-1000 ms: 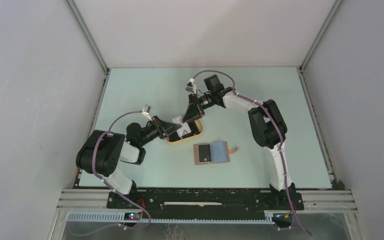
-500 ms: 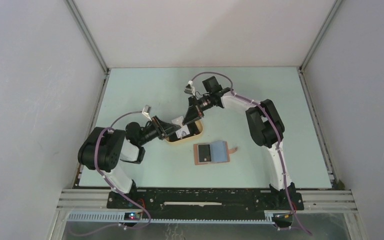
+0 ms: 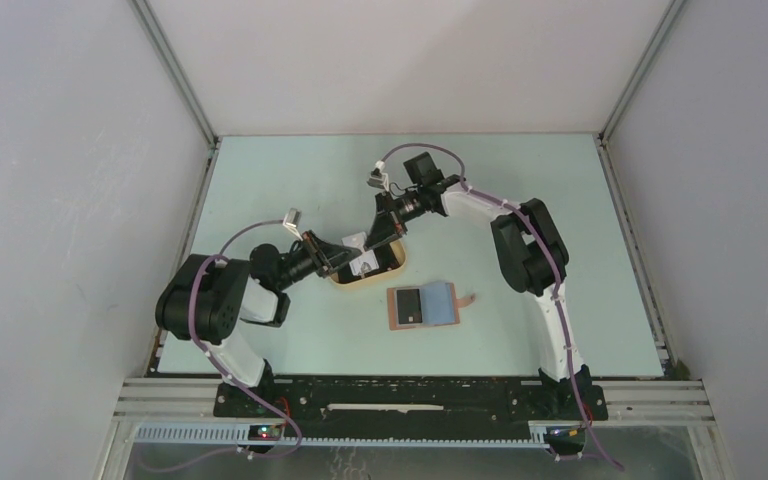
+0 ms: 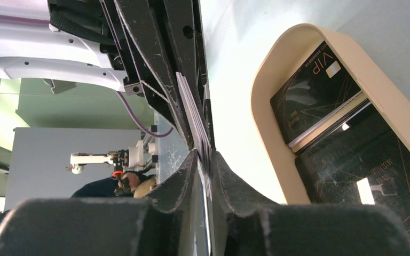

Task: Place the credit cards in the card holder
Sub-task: Pick up the credit card from the storage box.

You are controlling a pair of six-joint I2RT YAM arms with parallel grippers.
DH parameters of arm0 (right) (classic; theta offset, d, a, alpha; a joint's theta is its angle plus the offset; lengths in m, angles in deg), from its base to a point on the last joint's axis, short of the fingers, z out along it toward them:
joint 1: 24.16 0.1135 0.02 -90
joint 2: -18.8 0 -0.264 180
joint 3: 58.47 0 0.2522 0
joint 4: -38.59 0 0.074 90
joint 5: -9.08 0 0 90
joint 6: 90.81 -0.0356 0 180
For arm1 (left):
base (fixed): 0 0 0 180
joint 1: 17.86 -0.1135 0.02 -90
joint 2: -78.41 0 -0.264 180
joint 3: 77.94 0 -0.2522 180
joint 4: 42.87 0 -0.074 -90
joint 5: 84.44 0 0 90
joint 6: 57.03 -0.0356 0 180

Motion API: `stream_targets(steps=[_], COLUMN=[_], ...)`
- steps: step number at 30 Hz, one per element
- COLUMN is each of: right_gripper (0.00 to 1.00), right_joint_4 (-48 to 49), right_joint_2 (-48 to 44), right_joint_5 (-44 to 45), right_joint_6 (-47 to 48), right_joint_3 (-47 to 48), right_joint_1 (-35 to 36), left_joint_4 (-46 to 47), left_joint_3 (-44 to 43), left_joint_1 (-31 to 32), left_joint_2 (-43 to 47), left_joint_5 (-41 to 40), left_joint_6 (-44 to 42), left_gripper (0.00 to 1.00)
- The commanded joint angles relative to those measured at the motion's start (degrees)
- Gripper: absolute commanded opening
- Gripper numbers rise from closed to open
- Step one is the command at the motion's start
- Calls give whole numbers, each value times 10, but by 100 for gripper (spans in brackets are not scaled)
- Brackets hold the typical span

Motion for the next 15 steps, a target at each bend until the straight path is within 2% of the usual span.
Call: stream_targets(steps=[1, 5, 8, 12, 15], right_gripper=[28, 43, 47, 42, 33], right_joint_4=[19, 47, 69, 84, 86], right_joint_2=[-9, -9, -12, -15, -19], right_joint_5=[-28, -43, -48, -55, -55], right_joint_6=[-7, -28, -42, -57, -60], right_joint_3=[3, -9, -19, -22, -23], right_joint_1=[5, 12, 17, 18, 17], left_joint_4=[24, 36, 50, 59, 66], left_joint_3=[-20, -21, -24, -25, -26], left_joint_1=[-3, -3, -2, -3, -3], left_joint_2=[14, 16, 13, 4, -4], left_joint_5=[6, 9, 12, 9, 4], left_joint_6=[-11, -5, 5, 12, 16], left_gripper=[6, 6, 6, 6, 7])
